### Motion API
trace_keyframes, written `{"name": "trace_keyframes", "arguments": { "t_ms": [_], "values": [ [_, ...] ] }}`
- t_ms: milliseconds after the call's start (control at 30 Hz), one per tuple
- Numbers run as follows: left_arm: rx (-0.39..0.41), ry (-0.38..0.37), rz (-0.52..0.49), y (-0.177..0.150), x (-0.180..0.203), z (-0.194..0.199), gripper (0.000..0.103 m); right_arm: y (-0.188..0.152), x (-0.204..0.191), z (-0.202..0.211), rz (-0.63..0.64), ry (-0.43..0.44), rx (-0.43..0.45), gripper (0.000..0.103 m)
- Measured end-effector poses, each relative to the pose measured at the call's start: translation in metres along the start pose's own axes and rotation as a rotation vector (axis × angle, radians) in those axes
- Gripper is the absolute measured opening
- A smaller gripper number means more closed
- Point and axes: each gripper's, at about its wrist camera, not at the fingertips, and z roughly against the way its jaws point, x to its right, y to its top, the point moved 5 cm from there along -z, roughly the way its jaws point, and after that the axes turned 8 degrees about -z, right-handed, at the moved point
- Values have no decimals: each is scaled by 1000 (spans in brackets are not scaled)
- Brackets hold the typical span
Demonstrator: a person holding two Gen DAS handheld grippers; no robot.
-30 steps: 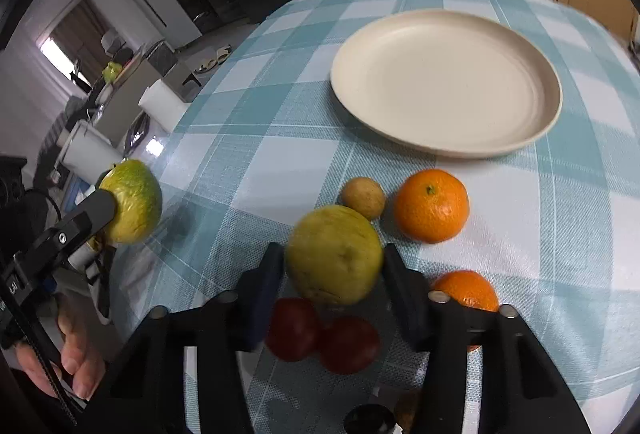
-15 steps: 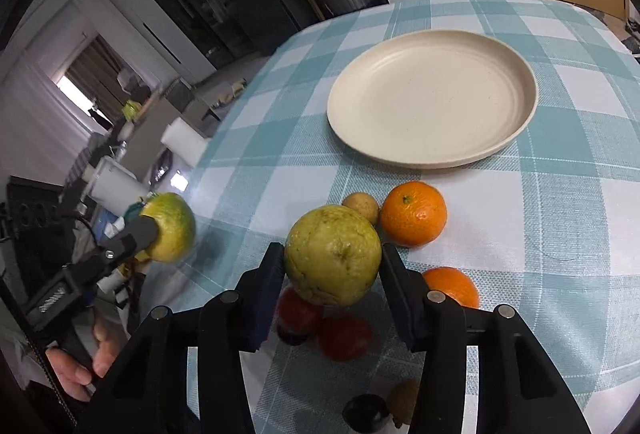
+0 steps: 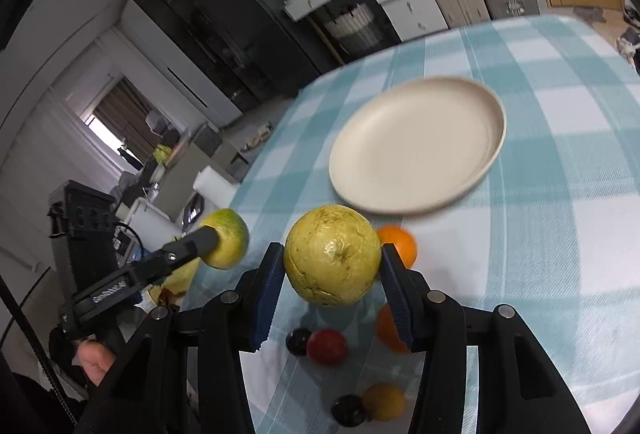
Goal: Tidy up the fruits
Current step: 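Carry both yellow-green fruits onto the cream plate and open both grippers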
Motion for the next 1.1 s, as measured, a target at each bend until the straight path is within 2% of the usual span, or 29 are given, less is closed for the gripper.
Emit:
{"name": "trace_keyframes", "arguments": {
  "t_ms": [267, 400, 733, 1100],
  "values": [
    [3, -21, -46, 43, 18, -30, 43, 44, 0, 17, 73, 27, 86, 49],
    [12, -3, -72, 73, 25, -49, 43, 71, 4, 13, 105, 23, 107, 49],
    [-41, -59, -56, 125, 25, -117, 43, 117, 28, -25, 185, -33, 109, 49],
    [-104, -49, -59, 146, 12, -185, 43, 140, 61, -78, 176, -109, 58, 49]
  ]
}}
